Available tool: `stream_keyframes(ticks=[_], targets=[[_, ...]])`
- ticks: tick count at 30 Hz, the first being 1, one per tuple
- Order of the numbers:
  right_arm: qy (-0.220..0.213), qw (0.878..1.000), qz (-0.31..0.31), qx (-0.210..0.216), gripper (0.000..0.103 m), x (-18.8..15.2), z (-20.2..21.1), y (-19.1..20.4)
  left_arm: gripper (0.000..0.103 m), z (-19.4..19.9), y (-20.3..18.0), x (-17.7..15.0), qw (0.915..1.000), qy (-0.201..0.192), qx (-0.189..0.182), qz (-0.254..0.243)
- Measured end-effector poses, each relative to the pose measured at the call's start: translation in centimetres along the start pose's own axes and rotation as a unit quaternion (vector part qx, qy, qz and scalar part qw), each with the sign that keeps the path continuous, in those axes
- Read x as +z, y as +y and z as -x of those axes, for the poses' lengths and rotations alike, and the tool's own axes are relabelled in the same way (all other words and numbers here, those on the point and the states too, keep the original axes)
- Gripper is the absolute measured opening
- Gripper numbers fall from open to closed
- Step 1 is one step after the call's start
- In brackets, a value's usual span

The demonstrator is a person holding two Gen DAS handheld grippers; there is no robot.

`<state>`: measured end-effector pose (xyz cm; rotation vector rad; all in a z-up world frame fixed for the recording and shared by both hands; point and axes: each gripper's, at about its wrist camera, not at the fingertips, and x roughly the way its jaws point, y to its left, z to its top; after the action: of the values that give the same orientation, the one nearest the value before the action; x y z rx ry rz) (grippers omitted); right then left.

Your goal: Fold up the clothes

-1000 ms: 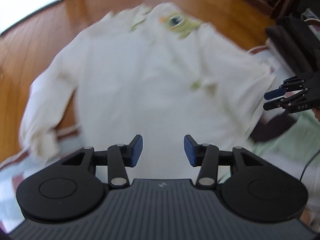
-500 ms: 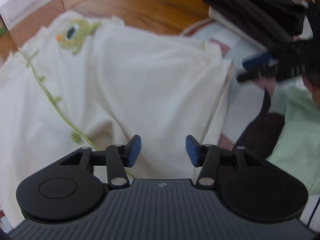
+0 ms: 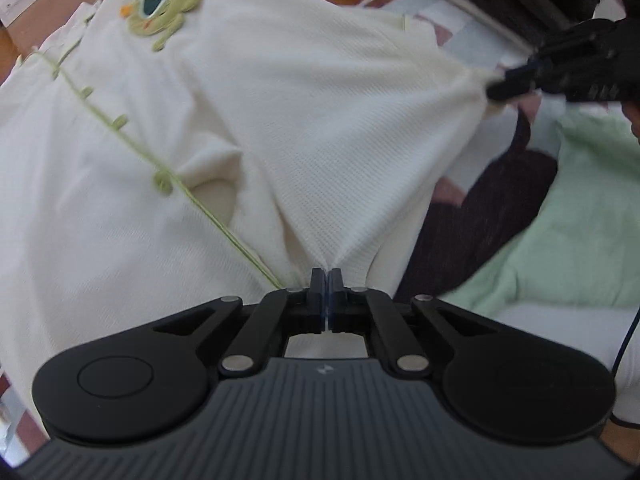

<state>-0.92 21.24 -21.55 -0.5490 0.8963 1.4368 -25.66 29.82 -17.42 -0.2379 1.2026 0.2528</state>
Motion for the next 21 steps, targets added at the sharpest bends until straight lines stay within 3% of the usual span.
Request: stream_keyframes(ticks=[3, 6, 7, 8, 10, 15, 19, 21], targets=[[0.047, 0.998, 0.031, -0.037, 0.006, -1.1, -2.4, 1.1, 0.005, 0.0, -0.4, 0.2, 0.9999, 0.004, 0.012, 0.000], [0.031, 0.999, -0.009, -0.022, 0.013, -0.6, -1.4, 0.0, 0.022, 1.1, -0.4, 0.5, 0.9997, -0.022, -0.009, 0.010], [0.017, 0.999, -0.034, -0.017, 0.026, -0.2, -0.8, -0.9, 0.038, 1.9, -0.2, 0.8, 0.9987, -0.043, -0.021, 0.017], [0.002, 0.998, -0.059, -0.011, 0.047, 0.2, -0.2, -1.9, 0.050, 2.6, 0.0, 1.1, 0.9968, -0.066, -0.034, 0.028], [-0.027, 0.994, -0.109, -0.001, 0.064, 1.0, 0.9, -3.8, 0.054, 3.7, 1.0, 1.8, 0.9913, -0.103, -0.052, 0.063], [-0.020, 0.983, -0.179, -0.017, 0.064, 4.6, -1.2, -8.7, 0.054, 3.0, 5.1, 5.6, 0.9774, -0.115, -0.031, 0.175], [0.020, 0.982, -0.184, -0.032, 0.061, 6.6, -5.4, -10.5, 0.054, 2.2, 8.6, 8.0, 0.9568, -0.124, -0.010, 0.263], [0.019, 0.992, -0.119, -0.031, 0.027, 6.9, -6.0, -8.5, 0.054, 1.9, 9.9, 8.1, 0.9458, -0.149, -0.006, 0.289]])
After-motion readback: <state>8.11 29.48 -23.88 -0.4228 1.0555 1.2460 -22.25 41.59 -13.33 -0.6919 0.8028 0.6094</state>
